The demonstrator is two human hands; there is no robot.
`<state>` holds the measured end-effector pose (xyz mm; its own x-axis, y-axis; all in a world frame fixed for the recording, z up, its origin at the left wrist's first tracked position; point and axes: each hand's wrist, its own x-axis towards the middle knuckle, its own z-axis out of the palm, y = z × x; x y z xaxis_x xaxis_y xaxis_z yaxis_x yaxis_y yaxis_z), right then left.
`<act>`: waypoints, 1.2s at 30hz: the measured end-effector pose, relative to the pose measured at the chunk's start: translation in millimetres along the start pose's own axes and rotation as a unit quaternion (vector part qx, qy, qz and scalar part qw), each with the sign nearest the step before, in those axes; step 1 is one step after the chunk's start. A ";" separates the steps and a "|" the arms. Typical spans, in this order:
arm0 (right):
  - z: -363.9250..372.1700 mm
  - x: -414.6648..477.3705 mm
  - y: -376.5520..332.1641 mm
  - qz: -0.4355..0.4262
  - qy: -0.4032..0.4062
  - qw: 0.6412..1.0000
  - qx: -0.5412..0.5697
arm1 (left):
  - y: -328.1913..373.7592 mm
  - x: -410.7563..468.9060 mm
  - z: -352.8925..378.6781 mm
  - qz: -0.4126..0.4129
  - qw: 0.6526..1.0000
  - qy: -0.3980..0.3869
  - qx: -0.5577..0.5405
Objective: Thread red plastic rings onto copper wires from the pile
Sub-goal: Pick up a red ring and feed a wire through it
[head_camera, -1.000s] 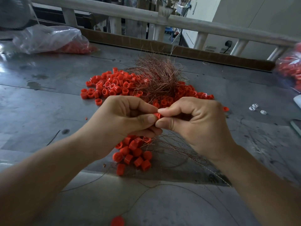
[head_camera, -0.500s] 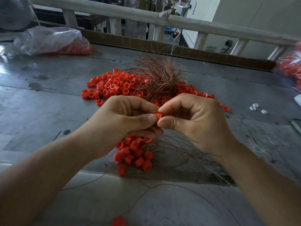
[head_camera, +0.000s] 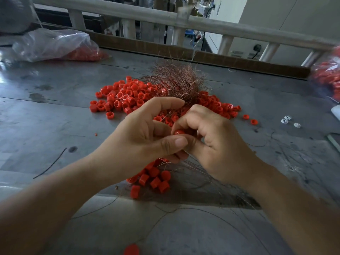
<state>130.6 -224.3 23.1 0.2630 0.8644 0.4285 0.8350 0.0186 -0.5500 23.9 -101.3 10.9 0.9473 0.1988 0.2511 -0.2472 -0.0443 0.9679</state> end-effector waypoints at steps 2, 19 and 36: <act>1.6 -1.0 -3.6 -0.006 0.010 1.000 -0.005 | -0.3 -1.3 -0.8 0.003 1.000 -0.009 -0.009; 2.1 1.4 0.9 0.047 0.022 0.992 0.112 | 6.8 2.1 -14.1 0.005 0.998 0.010 -0.068; -8.0 1.2 6.3 0.089 -0.018 0.995 0.034 | 11.1 9.4 -36.2 0.008 0.971 0.236 -0.031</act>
<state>140.0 -227.2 25.9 0.3860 0.8740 0.2952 0.7420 -0.1040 -0.6623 22.6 -64.5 23.7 0.7478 0.6263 0.2202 -0.2859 0.0044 0.9583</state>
